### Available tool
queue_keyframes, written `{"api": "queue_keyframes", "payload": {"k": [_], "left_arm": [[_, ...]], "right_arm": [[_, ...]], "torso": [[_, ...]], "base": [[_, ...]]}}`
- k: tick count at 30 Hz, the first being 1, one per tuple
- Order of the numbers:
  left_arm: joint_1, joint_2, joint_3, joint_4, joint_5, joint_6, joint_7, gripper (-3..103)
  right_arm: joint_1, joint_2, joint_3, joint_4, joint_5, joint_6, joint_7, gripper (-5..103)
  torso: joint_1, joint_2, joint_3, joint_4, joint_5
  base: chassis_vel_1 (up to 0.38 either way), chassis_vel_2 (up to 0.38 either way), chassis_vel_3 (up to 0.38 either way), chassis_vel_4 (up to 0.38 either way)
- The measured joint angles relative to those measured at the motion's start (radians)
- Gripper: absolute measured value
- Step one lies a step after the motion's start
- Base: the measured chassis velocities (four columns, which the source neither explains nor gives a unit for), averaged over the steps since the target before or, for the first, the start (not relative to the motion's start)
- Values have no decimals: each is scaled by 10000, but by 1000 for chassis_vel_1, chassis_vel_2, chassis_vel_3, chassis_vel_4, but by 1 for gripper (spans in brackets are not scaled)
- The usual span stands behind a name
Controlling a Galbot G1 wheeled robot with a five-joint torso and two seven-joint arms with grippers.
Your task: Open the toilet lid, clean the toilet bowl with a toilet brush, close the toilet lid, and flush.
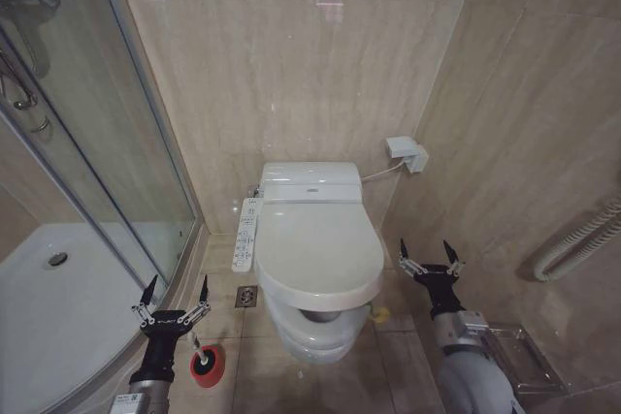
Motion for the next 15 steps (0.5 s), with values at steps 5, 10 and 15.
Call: {"api": "queue_keyframes", "payload": {"k": [5, 10, 15], "left_arm": [[-1, 0, 0, 0, 0, 0, 0, 100], [0, 0, 0, 0, 0, 0, 0, 100], [0, 0, 0, 0, 0, 0, 0, 100]], "right_arm": [[-299, 42, -33, 309, -12, -71, 29, 100], [-652, -4, 86, 371, -140, 213, 148, 100], [-1138, 13, 101, 582, -325, 363, 198, 100]], "torso": [[0, 0, 0, 0, 0], [0, -2, 0, -1, 1], [0, -2, 0, -1, 0]], "base": [[0, 0, 0, 0], [0, 0, 0, 0], [0, 0, 0, 0]]}}
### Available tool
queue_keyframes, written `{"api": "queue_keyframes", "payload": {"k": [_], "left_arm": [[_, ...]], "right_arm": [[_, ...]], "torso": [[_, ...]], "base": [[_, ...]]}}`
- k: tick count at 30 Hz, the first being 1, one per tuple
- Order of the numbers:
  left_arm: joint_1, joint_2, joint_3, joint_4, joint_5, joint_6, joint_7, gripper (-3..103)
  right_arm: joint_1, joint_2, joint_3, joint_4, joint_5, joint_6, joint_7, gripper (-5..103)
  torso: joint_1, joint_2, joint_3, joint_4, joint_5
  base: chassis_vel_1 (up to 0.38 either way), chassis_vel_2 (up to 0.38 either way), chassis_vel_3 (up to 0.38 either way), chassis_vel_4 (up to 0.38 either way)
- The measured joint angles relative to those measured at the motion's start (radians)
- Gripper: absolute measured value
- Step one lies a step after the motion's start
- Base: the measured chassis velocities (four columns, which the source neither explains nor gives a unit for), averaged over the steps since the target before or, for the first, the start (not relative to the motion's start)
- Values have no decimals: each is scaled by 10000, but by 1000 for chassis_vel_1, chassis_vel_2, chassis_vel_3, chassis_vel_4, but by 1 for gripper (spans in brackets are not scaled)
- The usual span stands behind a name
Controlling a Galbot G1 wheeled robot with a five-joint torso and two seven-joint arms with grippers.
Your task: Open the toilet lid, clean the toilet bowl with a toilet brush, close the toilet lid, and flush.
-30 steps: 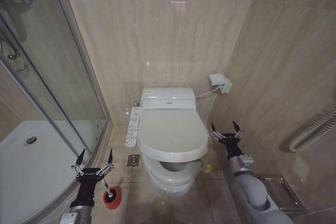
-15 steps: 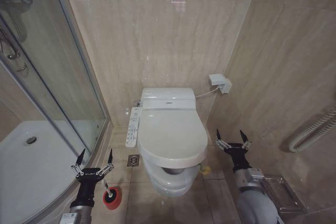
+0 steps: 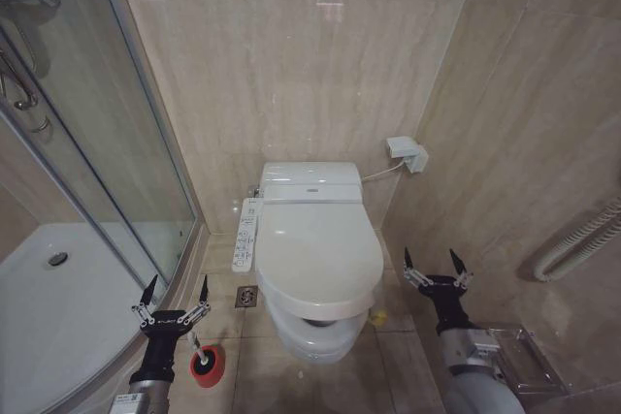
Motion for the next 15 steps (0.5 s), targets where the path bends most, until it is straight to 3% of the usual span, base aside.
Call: {"api": "queue_keyframes", "payload": {"k": [15], "left_arm": [[-1, 0, 0, 0, 0, 0, 0, 100]], "right_arm": [[-323, 9, -101, 572, -127, -776, -25, 100]], "torso": [[1, 0, 0, 1, 1]], "base": [[0, 0, 0, 0]]}}
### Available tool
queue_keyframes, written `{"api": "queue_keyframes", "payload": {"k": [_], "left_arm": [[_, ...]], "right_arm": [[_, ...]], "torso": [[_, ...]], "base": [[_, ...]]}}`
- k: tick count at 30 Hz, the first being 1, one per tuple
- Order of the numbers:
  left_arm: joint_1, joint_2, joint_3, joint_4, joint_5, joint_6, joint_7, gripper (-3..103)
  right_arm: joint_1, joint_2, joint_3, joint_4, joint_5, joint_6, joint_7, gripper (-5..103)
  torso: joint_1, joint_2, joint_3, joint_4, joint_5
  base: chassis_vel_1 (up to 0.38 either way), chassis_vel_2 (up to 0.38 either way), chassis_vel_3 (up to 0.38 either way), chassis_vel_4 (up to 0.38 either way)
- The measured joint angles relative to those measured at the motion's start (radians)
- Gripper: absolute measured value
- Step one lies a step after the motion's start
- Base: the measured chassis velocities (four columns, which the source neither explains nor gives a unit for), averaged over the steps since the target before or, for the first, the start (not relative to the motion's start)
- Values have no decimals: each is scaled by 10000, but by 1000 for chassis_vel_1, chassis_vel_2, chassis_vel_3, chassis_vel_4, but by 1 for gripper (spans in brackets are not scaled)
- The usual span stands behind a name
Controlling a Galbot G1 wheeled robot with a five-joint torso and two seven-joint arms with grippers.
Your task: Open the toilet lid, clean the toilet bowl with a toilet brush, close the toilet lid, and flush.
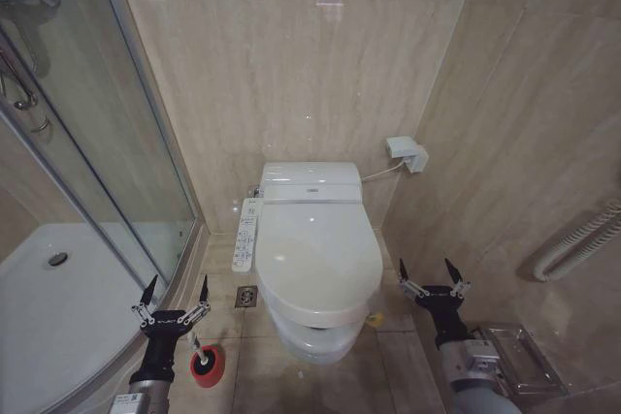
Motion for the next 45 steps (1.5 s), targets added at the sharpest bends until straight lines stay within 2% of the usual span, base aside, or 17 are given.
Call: {"api": "queue_keyframes", "payload": {"k": [9, 45], "left_arm": [[0, 0, 0, 0, 0, 0, 0, 100], [0, 0, 0, 0, 0, 0, 0, 100]], "right_arm": [[-5, 34, 142, 356, 104, -392, 54, 100], [492, 763, 89, 193, -12, -287, -159, 100]], "torso": [[1, 0, 0, 0, 0], [0, 0, 0, 0, 0]], "base": [[0, 0, 0, 0], [0, 0, 0, 0]]}}
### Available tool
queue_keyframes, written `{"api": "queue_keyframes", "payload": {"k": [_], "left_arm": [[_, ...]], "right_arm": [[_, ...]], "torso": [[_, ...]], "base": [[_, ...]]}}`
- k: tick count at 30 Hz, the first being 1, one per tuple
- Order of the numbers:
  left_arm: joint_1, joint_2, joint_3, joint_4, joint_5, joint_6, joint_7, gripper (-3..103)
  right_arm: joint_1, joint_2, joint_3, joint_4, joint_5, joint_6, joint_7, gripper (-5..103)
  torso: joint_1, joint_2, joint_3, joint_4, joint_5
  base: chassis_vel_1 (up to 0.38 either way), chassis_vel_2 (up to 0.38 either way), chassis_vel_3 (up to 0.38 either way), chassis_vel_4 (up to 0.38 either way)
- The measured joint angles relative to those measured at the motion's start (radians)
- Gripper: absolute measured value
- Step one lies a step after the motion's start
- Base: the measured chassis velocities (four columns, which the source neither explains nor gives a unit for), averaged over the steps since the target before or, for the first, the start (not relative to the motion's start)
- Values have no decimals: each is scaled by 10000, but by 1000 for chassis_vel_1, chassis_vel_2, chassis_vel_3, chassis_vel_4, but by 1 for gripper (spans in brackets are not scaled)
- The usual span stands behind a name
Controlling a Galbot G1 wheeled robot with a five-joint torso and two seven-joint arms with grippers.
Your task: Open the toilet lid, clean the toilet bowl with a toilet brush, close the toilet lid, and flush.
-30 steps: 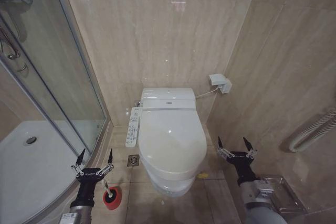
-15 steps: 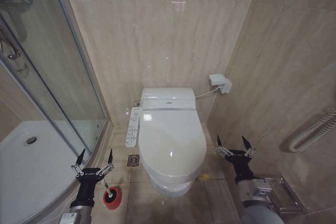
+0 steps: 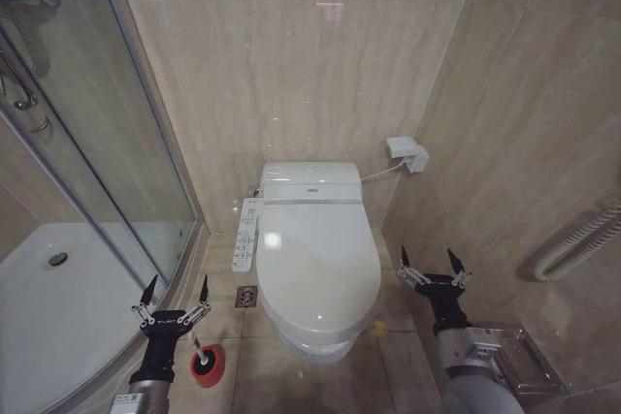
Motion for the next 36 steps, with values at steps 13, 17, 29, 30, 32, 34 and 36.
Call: {"api": "queue_keyframes", "payload": {"k": [13, 17, 29, 30, 32, 34, 36], "left_arm": [[0, 0, 0, 0, 0, 0, 0, 100], [0, 0, 0, 0, 0, 0, -1, 100], [0, 0, 0, 0, 0, 0, 0, 100], [0, 0, 0, 0, 0, 0, 0, 100], [0, 0, 0, 0, 0, 0, 0, 100], [0, 0, 0, 0, 0, 0, 0, 100], [0, 0, 0, 0, 0, 0, 0, 100]], "right_arm": [[82, -84, 41, 30, 55, -259, 51, 100], [82, -90, 46, 39, 62, -292, 70, 100], [81, -94, 52, 51, 68, -295, 80, 100], [80, -94, 52, 51, 68, -295, 81, 100], [80, -94, 52, 52, 68, -296, 81, 100], [80, -94, 52, 55, 69, -295, 82, 100], [80, -94, 52, 56, 69, -295, 83, 100]], "torso": [[0, 0, 0, 0, 0], [0, 0, 0, 0, 0], [0, 0, 0, 0, 0], [0, 0, 0, 0, 0], [0, 0, 0, 0, 0], [0, 0, 0, 0, 0], [0, 0, 0, 0, 0]], "base": [[0, 0, 0, 0], [0, 0, 0, 0], [0, 0, 0, 0], [0, 0, 0, 0], [0, 0, 0, 0], [0, 0, 0, 0], [0, 0, 0, 0]]}}
